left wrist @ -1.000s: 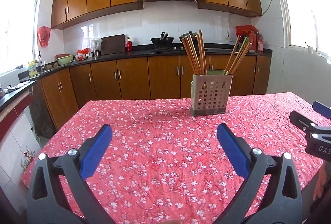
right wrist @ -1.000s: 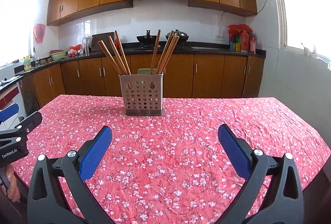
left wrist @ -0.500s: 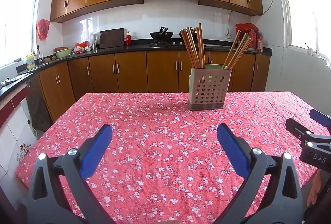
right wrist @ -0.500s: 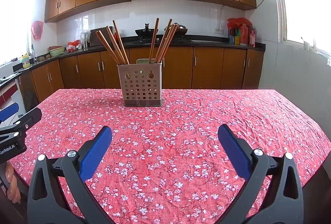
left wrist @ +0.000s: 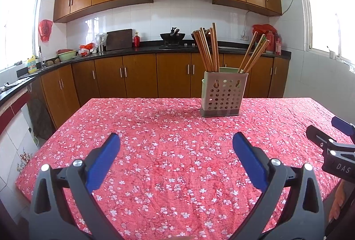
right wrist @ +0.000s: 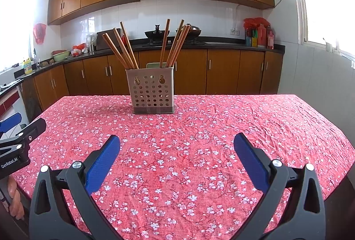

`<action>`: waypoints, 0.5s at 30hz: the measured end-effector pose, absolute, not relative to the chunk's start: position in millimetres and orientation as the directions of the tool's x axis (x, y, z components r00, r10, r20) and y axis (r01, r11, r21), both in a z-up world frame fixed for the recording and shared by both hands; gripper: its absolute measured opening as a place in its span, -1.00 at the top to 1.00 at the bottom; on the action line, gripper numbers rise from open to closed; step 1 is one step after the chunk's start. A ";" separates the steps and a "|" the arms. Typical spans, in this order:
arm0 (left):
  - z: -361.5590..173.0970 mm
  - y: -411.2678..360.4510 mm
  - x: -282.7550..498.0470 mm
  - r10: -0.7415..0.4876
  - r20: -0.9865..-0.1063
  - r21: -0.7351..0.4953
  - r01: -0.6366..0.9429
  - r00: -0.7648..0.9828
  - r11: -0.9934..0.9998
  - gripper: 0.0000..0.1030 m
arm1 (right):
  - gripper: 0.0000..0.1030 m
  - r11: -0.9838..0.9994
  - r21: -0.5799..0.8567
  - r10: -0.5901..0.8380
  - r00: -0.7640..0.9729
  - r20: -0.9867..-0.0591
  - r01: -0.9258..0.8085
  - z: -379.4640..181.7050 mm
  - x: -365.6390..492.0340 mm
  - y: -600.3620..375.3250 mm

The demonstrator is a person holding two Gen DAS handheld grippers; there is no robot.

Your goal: Organize utensils

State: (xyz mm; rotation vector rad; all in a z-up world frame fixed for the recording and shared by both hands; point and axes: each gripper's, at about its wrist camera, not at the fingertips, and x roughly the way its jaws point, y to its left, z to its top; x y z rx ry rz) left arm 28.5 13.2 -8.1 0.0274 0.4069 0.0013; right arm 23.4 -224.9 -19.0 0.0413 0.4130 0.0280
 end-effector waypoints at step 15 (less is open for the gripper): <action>-8.5 13.1 29.5 0.003 -0.396 0.026 0.008 0.918 1.000 -0.92 | -0.97 0.999 0.047 0.036 0.915 -0.401 -0.018 -18.4 23.9 -225.4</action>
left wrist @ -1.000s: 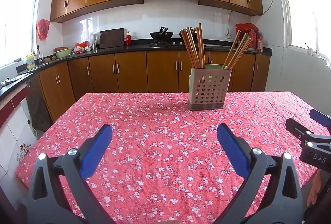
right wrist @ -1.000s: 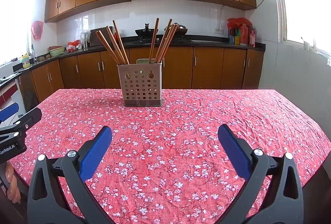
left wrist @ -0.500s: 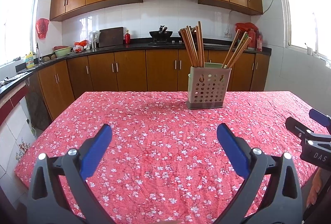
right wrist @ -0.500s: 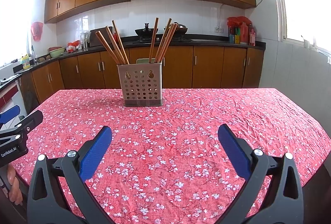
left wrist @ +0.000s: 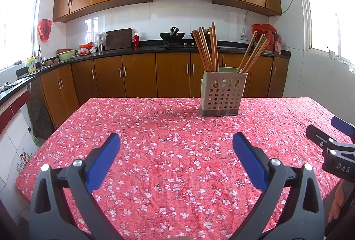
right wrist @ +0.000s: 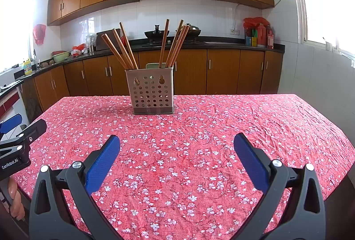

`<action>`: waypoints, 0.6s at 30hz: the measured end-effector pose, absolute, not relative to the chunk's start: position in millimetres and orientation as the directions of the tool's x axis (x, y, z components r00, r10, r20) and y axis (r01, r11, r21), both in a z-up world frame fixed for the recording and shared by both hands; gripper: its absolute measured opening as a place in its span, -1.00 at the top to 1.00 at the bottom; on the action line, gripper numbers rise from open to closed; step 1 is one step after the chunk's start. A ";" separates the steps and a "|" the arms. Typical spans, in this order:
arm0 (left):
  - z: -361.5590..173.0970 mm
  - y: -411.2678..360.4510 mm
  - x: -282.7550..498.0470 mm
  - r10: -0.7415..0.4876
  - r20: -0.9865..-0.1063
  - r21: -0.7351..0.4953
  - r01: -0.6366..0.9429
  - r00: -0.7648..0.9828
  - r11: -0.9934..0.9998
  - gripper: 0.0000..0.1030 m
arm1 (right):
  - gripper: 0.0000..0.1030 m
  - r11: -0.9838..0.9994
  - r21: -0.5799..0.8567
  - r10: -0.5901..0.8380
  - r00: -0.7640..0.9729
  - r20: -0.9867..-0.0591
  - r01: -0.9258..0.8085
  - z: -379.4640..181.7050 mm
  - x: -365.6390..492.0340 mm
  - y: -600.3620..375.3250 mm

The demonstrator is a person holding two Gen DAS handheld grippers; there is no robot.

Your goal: Organize utensils

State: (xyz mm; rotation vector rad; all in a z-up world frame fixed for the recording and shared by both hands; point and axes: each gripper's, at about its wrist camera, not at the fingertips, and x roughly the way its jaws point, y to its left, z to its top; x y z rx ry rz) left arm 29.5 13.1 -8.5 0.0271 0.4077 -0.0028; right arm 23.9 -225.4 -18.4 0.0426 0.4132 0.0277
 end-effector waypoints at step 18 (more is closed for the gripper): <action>-10.4 13.2 30.9 -0.001 -0.402 0.026 0.013 0.916 1.000 -0.92 | -0.97 0.998 0.053 0.036 0.914 -0.404 -0.016 -18.3 25.1 -224.3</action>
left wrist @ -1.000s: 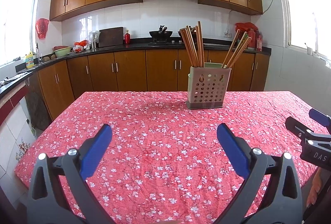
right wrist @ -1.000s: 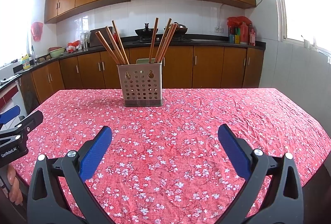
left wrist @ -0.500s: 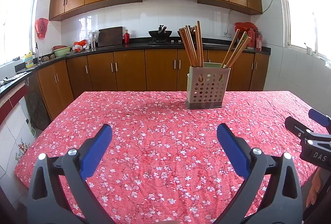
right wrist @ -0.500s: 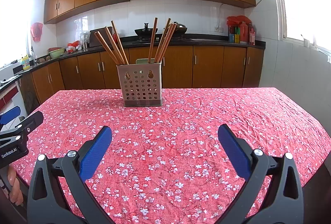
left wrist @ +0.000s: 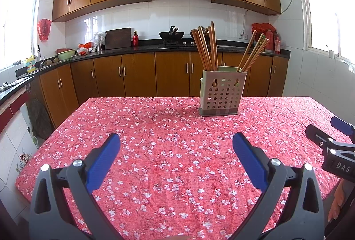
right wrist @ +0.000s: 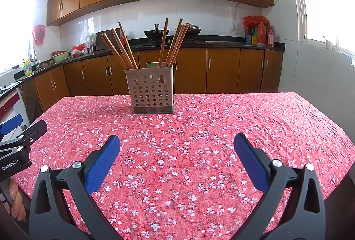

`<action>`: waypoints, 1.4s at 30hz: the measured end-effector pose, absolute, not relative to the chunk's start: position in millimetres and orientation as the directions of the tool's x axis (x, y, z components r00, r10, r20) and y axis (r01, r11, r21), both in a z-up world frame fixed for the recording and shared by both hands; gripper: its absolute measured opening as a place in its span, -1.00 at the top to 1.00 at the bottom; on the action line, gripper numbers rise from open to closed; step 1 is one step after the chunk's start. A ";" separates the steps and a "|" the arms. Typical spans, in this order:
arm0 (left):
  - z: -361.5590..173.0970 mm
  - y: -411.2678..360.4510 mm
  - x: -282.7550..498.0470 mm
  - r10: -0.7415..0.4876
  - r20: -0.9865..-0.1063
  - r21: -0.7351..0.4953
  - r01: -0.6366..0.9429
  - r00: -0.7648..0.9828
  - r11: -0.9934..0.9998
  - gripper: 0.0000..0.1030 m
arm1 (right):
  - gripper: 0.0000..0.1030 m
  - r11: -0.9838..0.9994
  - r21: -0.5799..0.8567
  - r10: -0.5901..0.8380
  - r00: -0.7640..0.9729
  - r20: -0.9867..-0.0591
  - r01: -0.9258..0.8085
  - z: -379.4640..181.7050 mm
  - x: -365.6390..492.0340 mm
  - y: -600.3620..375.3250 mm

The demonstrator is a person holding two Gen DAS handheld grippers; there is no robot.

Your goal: Organize utensils

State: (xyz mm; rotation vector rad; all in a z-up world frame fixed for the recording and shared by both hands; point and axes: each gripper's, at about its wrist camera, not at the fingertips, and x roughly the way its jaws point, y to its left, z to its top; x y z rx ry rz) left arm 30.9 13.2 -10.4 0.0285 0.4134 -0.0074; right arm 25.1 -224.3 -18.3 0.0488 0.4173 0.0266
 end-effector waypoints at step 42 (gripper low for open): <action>-14.0 13.9 33.7 0.009 -0.407 0.024 0.001 0.913 1.000 -0.92 | -0.97 0.998 0.062 0.041 0.911 -0.411 -0.017 -20.0 27.1 -226.9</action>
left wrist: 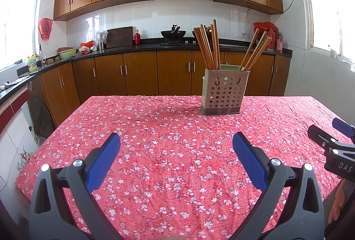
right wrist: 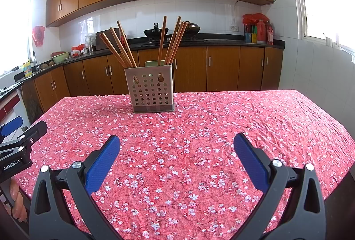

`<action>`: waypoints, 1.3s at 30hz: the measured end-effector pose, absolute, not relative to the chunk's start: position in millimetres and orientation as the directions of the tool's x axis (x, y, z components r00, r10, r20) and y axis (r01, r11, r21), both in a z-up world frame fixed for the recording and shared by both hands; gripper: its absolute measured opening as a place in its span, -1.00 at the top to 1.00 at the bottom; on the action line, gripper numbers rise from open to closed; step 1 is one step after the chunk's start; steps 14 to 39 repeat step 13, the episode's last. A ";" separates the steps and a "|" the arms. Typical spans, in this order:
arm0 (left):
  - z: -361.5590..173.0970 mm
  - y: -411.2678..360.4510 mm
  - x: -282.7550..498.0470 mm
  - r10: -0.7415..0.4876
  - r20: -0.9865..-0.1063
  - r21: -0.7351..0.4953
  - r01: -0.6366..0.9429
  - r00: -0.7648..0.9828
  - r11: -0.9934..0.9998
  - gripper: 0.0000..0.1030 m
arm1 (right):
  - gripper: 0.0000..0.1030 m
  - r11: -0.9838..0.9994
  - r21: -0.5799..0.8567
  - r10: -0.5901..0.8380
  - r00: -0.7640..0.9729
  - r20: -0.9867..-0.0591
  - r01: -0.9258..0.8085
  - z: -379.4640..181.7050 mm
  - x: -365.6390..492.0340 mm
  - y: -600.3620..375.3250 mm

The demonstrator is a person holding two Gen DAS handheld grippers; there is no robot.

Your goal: Organize utensils

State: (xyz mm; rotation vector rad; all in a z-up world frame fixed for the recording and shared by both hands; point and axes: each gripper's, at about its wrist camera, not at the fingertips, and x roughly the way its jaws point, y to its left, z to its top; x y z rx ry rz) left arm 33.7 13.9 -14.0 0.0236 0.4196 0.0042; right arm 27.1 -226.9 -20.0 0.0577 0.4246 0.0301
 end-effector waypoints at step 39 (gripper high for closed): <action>-13.3 14.0 35.5 0.013 -0.418 0.024 -0.003 0.909 1.000 -0.92 | -0.97 0.998 0.067 0.040 0.910 -0.412 -0.014 -21.9 26.5 -224.3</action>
